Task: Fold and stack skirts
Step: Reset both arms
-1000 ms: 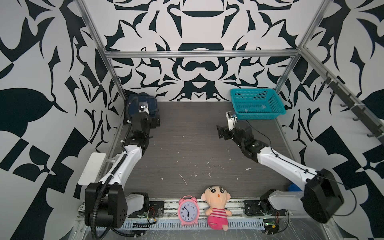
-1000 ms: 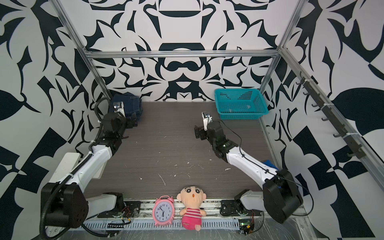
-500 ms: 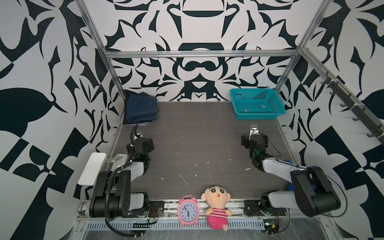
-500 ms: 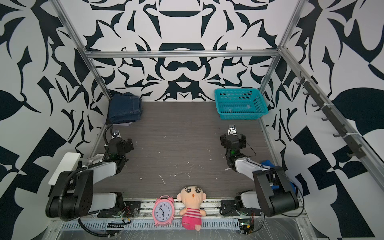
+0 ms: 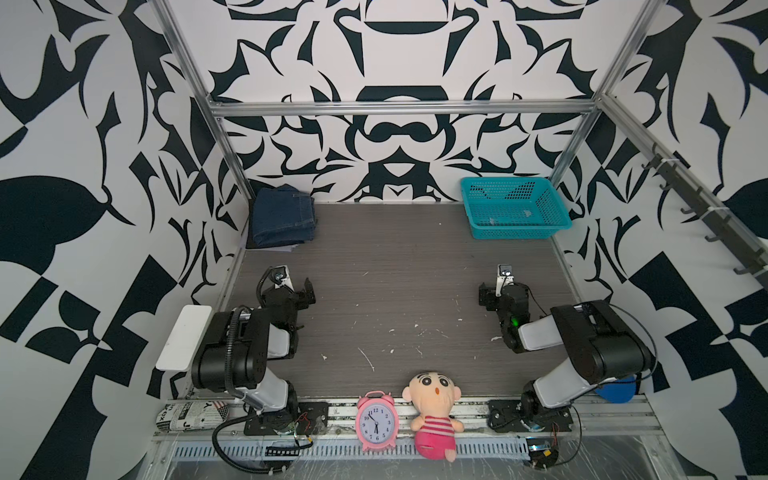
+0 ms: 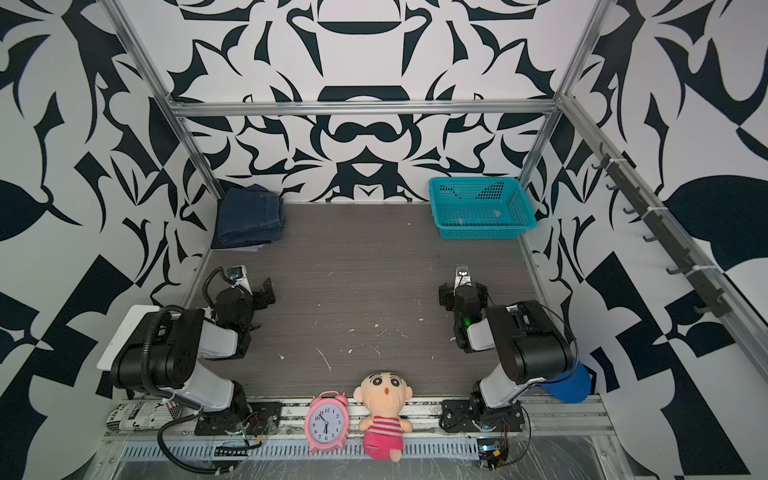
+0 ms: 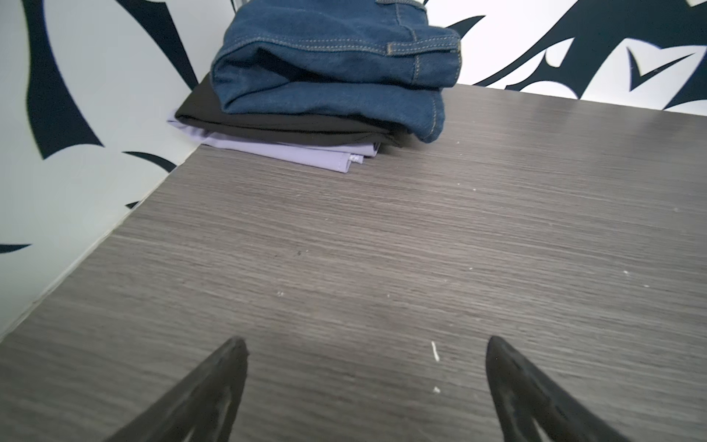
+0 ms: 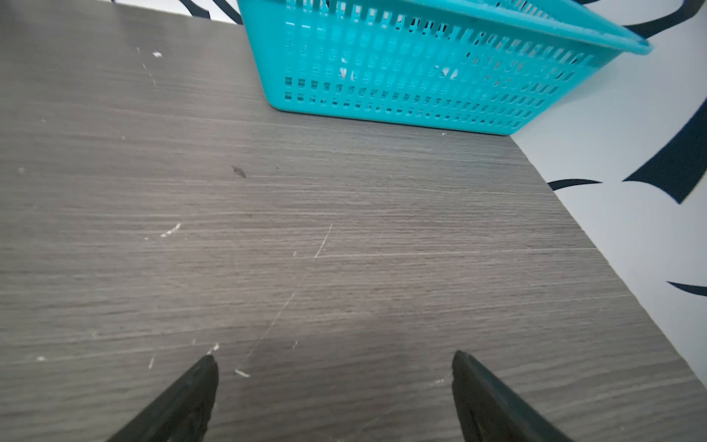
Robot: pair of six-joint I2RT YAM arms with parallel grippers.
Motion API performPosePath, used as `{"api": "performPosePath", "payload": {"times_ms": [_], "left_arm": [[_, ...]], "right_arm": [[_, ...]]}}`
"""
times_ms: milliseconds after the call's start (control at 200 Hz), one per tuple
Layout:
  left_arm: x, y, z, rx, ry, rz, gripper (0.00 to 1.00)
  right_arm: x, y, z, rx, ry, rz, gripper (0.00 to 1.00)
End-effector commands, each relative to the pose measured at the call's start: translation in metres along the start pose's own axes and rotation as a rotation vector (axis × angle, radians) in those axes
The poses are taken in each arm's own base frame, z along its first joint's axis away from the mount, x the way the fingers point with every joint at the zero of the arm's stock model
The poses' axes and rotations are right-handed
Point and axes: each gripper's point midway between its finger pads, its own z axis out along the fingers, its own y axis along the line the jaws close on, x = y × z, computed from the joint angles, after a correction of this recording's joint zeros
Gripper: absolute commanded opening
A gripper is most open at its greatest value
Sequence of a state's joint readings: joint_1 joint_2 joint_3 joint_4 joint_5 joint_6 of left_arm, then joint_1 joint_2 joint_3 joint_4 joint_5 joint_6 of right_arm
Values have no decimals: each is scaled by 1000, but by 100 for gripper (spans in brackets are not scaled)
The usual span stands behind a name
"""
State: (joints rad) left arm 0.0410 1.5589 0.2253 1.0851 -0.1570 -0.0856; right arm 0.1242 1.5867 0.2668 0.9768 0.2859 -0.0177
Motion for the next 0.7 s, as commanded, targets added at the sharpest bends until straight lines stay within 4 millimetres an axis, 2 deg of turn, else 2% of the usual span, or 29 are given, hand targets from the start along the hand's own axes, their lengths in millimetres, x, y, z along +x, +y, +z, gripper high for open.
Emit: {"api": "performPosePath", "payload": {"times_ms": [0, 50, 115, 450, 500, 695], "left_arm": [[-23, -2, 16, -1, 6, -15, 99], [-23, -3, 25, 5, 49, -5, 99], [-24, 3, 24, -18, 26, -23, 99], [-24, 2, 24, -13, 32, -17, 99], [-24, 1, 25, -12, 32, -17, 99], [-24, 1, 25, -12, 33, -16, 100]], "right_arm": [[-36, 0, 10, -31, -58, 67, 99], [-38, 0, 9, -43, -82, 80, 99], [-36, -2, 9, -37, -74, 78, 99], [-37, 1, 10, -47, -76, 67, 99], [-38, 13, 11, -119, -69, 53, 99], [-38, 14, 10, -122, -74, 55, 99]]}}
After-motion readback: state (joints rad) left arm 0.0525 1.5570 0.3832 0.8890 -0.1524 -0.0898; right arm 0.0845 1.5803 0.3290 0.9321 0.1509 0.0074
